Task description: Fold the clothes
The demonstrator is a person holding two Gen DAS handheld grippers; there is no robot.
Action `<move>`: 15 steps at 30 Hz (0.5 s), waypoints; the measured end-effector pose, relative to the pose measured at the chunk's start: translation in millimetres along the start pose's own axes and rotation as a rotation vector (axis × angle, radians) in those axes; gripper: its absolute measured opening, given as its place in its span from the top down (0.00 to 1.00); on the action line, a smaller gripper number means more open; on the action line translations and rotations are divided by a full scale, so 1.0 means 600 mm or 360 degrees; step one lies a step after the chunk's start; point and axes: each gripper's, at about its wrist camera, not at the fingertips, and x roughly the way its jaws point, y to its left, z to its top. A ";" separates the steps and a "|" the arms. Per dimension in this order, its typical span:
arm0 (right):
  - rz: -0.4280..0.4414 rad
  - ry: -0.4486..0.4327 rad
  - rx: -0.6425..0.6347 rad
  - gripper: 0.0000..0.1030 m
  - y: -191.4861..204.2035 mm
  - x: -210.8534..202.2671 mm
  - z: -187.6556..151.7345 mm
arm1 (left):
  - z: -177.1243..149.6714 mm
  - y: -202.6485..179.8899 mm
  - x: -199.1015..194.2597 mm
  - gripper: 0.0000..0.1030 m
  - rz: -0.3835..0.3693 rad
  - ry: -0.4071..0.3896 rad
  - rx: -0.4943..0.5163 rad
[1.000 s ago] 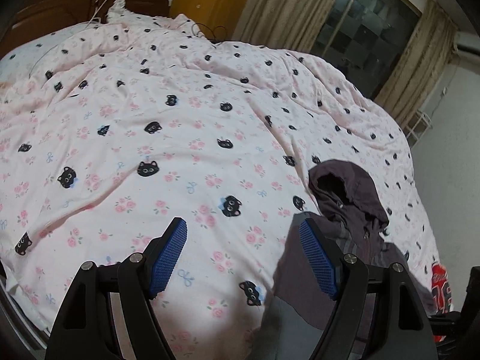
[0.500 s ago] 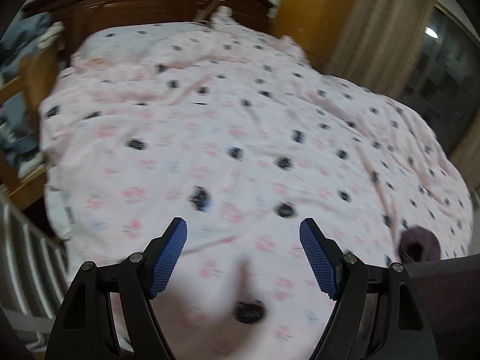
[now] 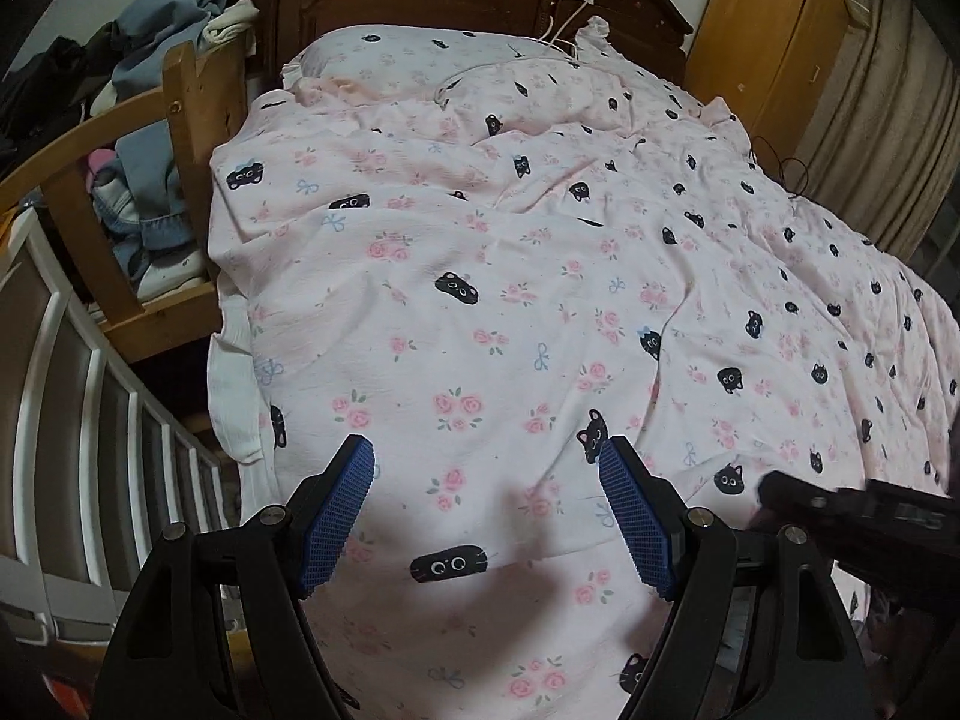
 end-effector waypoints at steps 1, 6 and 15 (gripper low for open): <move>-0.0014 0.0004 0.0005 0.69 -0.007 0.007 0.000 | 0.001 -0.003 0.000 0.28 -0.0005 -0.0003 0.0021; -0.0058 -0.0138 -0.0091 0.24 -0.014 -0.031 -0.018 | -0.003 -0.020 -0.010 0.28 -0.0066 -0.0048 0.0136; -0.0149 -0.0476 -0.0322 0.22 -0.043 -0.277 -0.206 | -0.040 -0.063 -0.057 0.28 -0.0403 -0.0091 0.0413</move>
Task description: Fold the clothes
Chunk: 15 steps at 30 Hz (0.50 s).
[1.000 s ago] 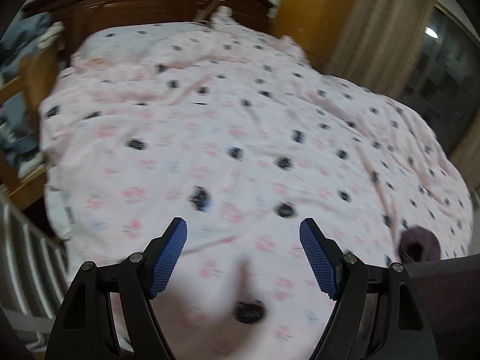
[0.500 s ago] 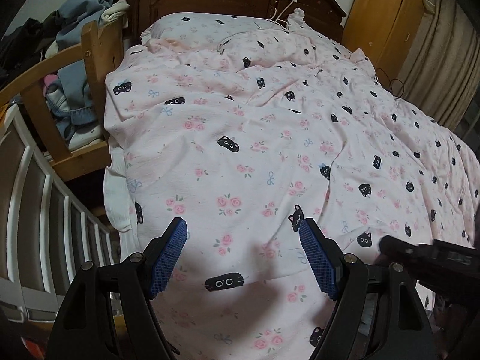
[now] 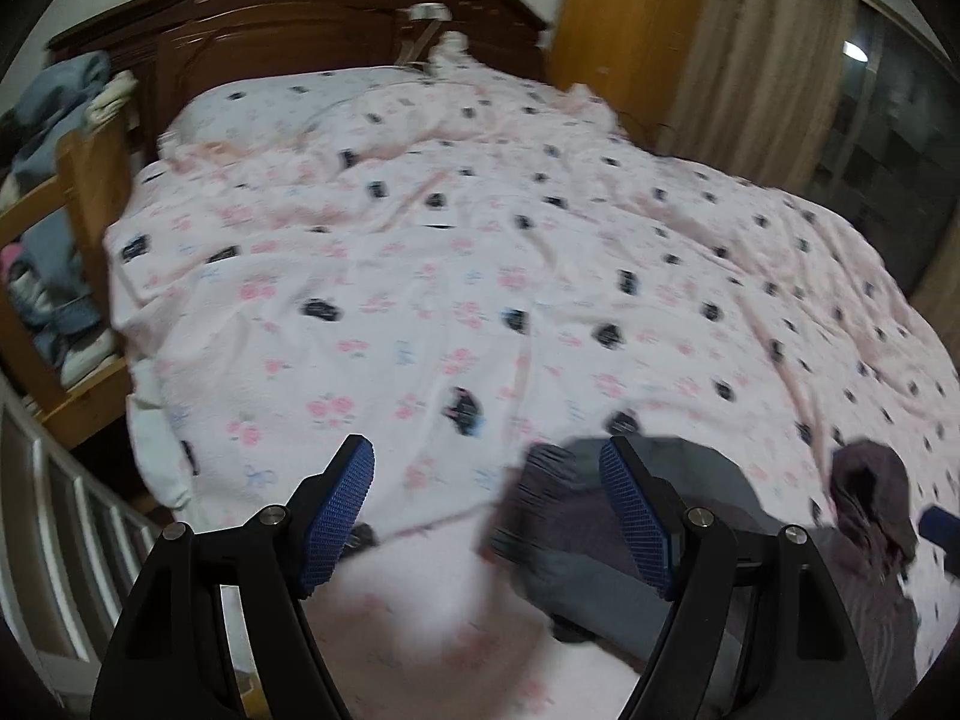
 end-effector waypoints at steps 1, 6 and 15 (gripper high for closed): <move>-0.0055 -0.0022 -0.0030 0.22 -0.005 -0.033 -0.032 | -0.009 -0.011 -0.012 0.28 -0.0055 -0.0001 0.0057; -0.0399 -0.0045 -0.0166 0.22 -0.033 -0.166 -0.221 | -0.080 -0.056 -0.081 0.28 -0.0315 0.0054 0.0352; -0.0798 0.0068 -0.0247 0.22 -0.047 -0.248 -0.508 | -0.250 -0.130 -0.167 0.28 -0.0543 0.0303 0.1096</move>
